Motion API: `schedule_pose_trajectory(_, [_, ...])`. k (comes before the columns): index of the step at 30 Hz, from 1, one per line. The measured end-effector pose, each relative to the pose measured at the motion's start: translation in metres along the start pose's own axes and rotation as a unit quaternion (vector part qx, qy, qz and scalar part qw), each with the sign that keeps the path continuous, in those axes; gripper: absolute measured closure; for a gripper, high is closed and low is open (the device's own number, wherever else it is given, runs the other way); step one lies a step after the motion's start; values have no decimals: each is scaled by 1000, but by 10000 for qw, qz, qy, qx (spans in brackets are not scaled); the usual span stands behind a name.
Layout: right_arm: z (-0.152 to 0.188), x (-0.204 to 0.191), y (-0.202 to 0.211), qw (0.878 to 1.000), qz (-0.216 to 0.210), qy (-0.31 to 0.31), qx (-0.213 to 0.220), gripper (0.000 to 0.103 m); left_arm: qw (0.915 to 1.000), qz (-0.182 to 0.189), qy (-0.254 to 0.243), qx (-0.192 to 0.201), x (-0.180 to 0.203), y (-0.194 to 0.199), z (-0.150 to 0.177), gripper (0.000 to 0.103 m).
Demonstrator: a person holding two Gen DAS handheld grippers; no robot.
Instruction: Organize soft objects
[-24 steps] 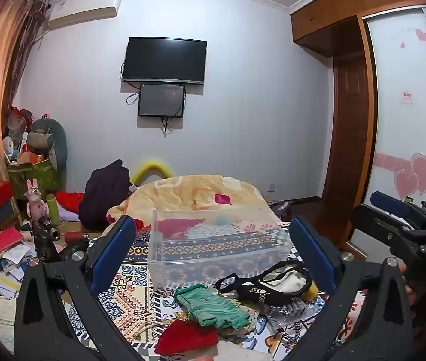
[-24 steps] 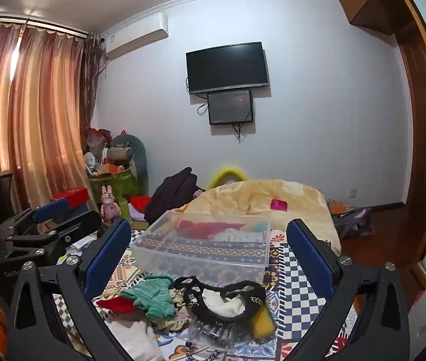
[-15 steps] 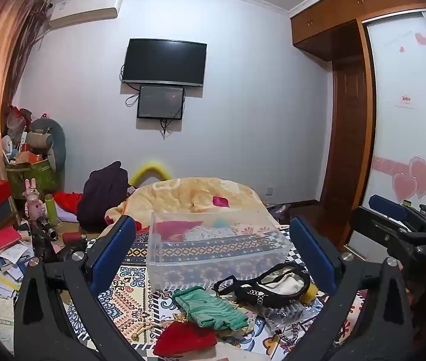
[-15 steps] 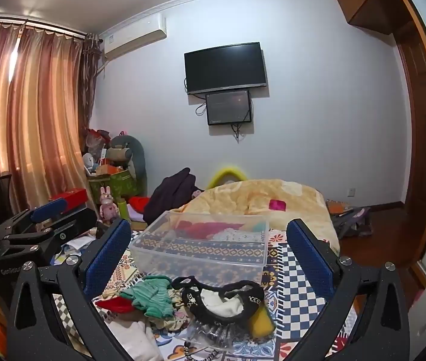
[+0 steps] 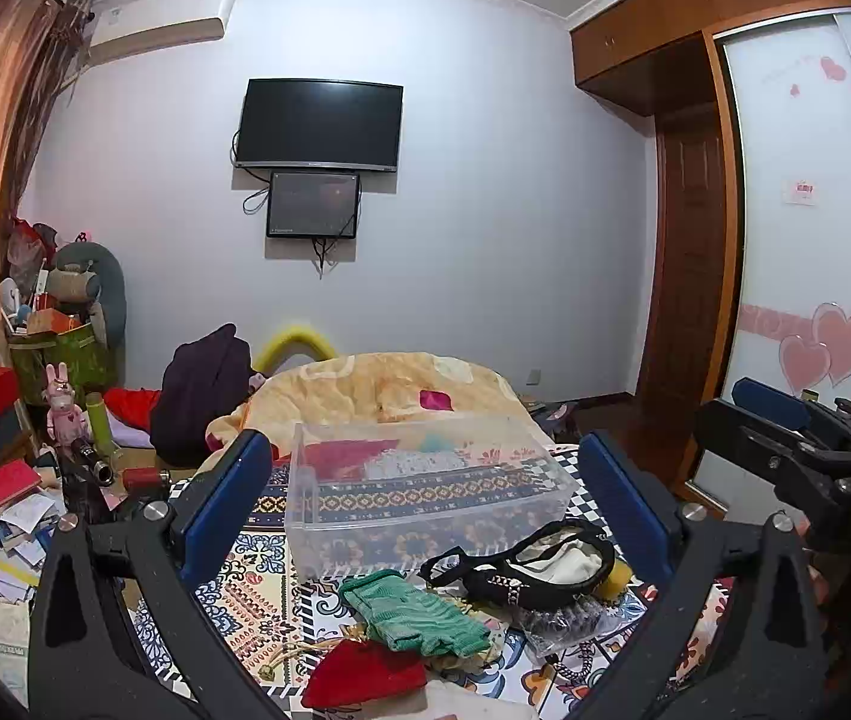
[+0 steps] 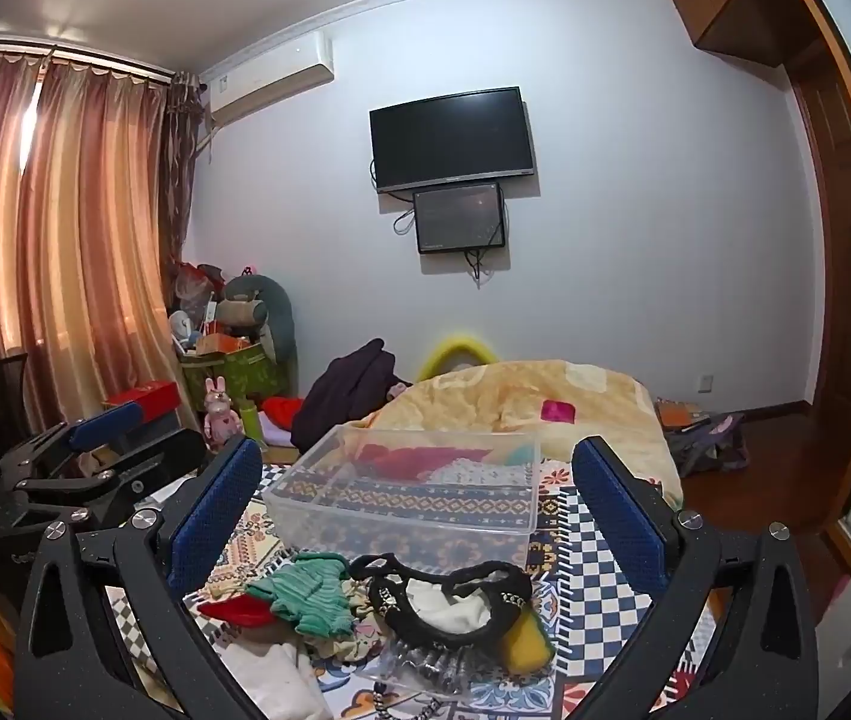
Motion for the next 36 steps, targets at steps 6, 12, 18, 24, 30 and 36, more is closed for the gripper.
schedule_pose_trajectory(6, [1,-1,0,10000,-11,-5,7,0,10000,-32,33,6,-1,-1,1,0])
schedule_pose_trajectory(12, [0,-1,0,10000,-19,-13,9,0,10000,-38,8,3,0,-1,1,0])
schedule_pose_trajectory(18, [0,-1,1,10000,-26,-11,10,0,10000,-57,-7,15,-1,-1,2,0])
schedule_pose_trajectory(24, [-1,-2,1,10000,-47,-31,14,0,10000,-48,-3,13,-1,-1,2,0])
schedule_pose_trajectory(30, [-1,-3,0,10000,-57,-23,13,0,10000,-44,-6,5,0,-2,2,0])
schedule_pose_trajectory(36, [-1,-2,1,10000,-71,-29,21,0,10000,-52,-7,3,0,-2,3,0])
Point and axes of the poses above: each gripper's, at about its wrist camera, not at the fingertips, and y roughly against the way its jaws point, x to its right, z to its underside, the point moved 2 cm from there along -y, roughly the way its jaws point, and after that the axes turned 5 degrees about -z, right-handed, at the moved point
